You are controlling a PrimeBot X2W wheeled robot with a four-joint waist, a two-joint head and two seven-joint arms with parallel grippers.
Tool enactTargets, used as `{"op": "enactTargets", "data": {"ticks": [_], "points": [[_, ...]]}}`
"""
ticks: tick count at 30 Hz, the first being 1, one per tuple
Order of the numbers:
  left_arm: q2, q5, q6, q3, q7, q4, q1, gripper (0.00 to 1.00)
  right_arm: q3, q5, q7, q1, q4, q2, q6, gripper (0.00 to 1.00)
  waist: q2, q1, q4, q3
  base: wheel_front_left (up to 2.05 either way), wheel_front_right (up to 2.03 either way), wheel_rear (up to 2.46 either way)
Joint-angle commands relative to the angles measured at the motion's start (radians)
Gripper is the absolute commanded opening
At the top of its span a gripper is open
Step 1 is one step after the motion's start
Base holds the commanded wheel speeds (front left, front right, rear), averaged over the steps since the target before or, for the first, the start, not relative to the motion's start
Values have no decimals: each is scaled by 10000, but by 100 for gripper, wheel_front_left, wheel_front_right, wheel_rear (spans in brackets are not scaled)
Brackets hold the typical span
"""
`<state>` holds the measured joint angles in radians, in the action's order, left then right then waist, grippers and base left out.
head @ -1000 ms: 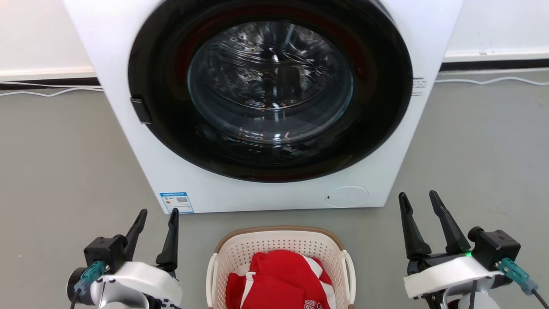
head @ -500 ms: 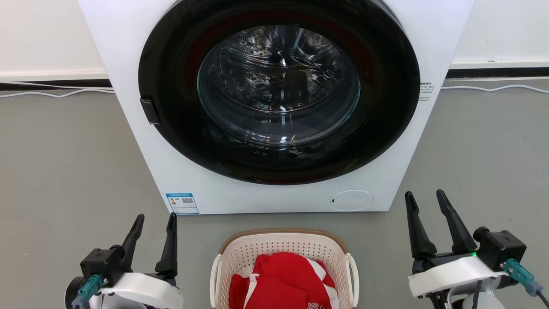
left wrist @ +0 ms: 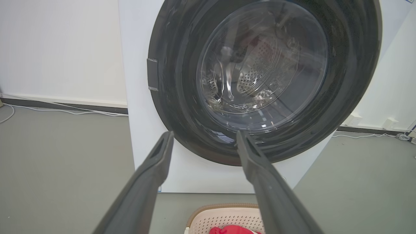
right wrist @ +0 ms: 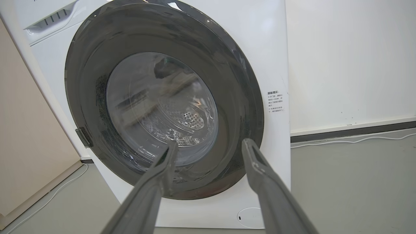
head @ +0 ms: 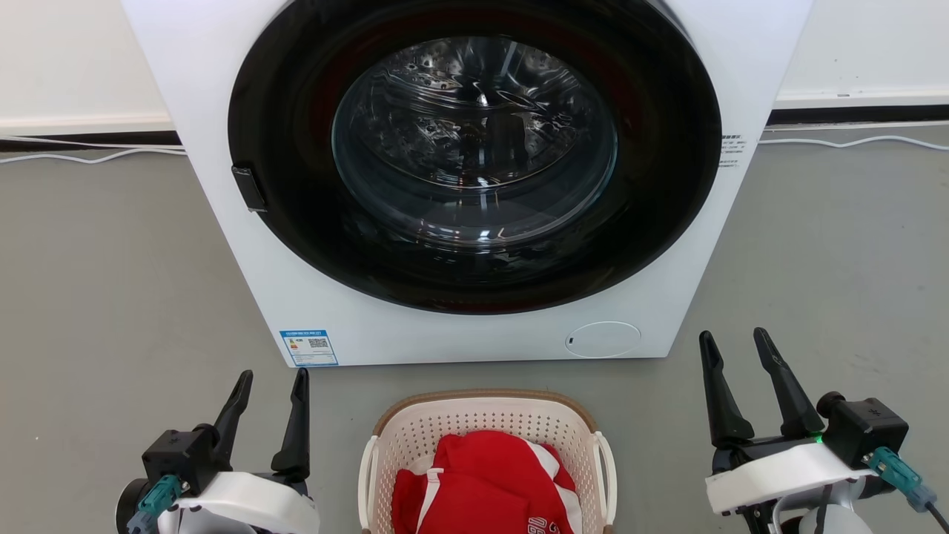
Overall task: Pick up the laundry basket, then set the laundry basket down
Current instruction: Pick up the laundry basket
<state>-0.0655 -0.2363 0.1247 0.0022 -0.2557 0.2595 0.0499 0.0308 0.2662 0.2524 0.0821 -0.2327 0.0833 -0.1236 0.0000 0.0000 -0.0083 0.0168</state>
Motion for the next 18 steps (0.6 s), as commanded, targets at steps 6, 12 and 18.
{"op": "enactTargets", "data": {"ticks": [6,12,18], "points": [[-50,86,48,376,-61,-180,339,100,155,-67,94,143,249,17,-71,100,0,0,-55,47,0,0,0],[-45,100,54,371,-61,-126,377,100,156,-68,94,155,213,-4,-71,100,0,0,-86,83,0,0,0],[-61,71,57,330,-61,-132,492,100,138,-83,94,220,232,-20,-71,100,0,0,-93,289,0,0,0]]}}
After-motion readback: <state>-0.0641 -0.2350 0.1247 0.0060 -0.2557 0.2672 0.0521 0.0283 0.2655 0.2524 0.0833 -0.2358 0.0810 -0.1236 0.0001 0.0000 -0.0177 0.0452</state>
